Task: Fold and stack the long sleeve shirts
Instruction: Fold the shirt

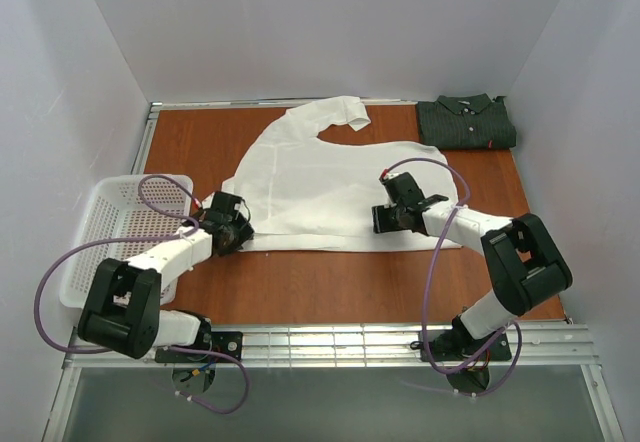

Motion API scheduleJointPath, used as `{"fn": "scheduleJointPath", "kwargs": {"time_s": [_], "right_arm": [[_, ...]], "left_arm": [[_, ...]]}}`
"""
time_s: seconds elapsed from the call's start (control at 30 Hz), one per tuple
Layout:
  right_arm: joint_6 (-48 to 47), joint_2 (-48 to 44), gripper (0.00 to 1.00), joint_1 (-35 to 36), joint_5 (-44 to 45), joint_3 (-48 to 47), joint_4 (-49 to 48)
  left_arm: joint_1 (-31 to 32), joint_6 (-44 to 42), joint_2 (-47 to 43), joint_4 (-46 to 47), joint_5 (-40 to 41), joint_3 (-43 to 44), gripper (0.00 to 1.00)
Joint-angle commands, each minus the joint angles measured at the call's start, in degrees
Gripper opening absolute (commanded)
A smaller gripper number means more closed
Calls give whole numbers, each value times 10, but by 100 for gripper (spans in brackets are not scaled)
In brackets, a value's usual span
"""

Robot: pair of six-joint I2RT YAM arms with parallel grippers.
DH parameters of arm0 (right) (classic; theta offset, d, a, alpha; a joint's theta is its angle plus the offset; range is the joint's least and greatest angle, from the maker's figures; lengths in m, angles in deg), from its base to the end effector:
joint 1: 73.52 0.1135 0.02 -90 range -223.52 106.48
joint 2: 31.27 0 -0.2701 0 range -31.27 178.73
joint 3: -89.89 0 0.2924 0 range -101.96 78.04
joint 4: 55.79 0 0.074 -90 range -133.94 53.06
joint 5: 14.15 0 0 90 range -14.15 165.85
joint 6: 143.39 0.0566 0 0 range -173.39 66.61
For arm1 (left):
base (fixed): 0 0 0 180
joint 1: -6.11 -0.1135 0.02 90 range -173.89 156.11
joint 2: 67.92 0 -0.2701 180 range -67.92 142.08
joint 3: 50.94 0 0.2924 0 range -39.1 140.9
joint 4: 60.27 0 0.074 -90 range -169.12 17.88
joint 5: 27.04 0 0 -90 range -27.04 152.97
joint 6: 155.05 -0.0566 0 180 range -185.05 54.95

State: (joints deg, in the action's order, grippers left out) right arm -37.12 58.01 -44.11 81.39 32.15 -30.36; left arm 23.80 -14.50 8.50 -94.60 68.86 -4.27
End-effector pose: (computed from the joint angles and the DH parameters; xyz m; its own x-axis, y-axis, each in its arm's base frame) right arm 0.2961 0.1607 0.1214 -0.8252 -0.1450 -0.5459 -0.2206 0.9725 0.0750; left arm 0.2565 -0.0757 0.1138 -0.7448 -0.5687 -0.3491 -0.4968 0.8219 -0.2788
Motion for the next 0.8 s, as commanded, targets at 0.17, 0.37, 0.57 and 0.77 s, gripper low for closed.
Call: {"fn": "scheduleJointPath", "kwargs": {"time_s": [0.17,0.37,0.57,0.77], "right_arm": [[24,-23,64,2,13,43,155],[55,-95,66,4,-21,119,212],[62,-170,67,13,-66,129,221],[47,-229,65,31,-33,41,225]], "left_arm": [[-9,75,-69,-128,-31,-69,37],[-14,120,-168,-194,-58,-100,38],[-16,149,-260,-220,-125,-101,41],[-16,92,-266,-226,-148,-16,43]]}}
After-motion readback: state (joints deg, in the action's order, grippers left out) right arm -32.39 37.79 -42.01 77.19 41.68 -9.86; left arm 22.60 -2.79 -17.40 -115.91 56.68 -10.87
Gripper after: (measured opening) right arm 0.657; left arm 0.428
